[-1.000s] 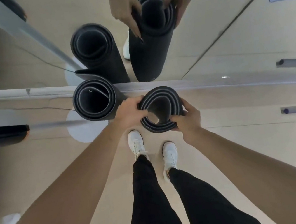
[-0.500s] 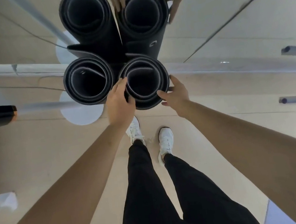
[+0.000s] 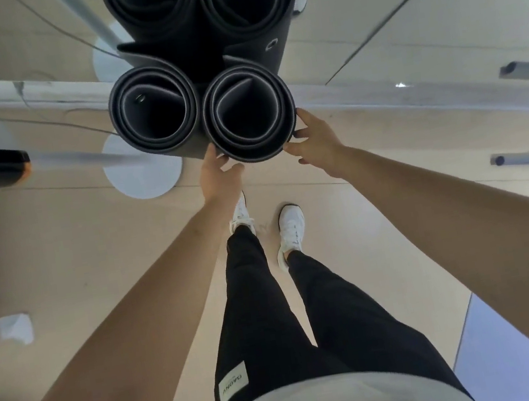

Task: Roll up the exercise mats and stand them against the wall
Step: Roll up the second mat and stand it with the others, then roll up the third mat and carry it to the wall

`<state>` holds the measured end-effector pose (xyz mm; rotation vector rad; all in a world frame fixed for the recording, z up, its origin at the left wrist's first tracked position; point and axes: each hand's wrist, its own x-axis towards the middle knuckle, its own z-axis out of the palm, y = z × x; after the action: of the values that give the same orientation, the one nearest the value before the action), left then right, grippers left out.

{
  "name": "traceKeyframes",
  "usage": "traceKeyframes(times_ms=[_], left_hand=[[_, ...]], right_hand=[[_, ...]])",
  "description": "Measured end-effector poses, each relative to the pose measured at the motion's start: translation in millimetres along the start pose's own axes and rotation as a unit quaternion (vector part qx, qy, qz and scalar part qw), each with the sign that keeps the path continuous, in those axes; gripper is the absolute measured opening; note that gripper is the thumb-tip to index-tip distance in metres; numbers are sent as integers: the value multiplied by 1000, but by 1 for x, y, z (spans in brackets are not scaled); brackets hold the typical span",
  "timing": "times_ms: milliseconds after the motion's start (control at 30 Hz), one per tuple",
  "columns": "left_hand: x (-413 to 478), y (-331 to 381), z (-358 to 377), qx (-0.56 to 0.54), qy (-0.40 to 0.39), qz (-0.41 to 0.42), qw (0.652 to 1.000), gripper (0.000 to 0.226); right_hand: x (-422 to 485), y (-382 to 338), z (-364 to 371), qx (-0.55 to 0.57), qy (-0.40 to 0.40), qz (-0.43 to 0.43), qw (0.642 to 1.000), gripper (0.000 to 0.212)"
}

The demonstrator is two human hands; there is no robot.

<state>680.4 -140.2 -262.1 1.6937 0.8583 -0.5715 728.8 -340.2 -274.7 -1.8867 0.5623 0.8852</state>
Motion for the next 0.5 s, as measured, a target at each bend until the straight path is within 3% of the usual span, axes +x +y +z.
traceKeyframes(times_ms=[167,367,500], left_hand=[[-18,16,-33,83,-63,-75,992,46],[-89,40,-48,137,-80,-19,987,29],[-145,48,-39,154,-136,20,979,24]], right_hand=[[-44,17,-11,-71,-30,22,997,65],[-143,46,-32,-109,-59,11,992,46],[-209,79,-47,-115,-36,0,993,44]])
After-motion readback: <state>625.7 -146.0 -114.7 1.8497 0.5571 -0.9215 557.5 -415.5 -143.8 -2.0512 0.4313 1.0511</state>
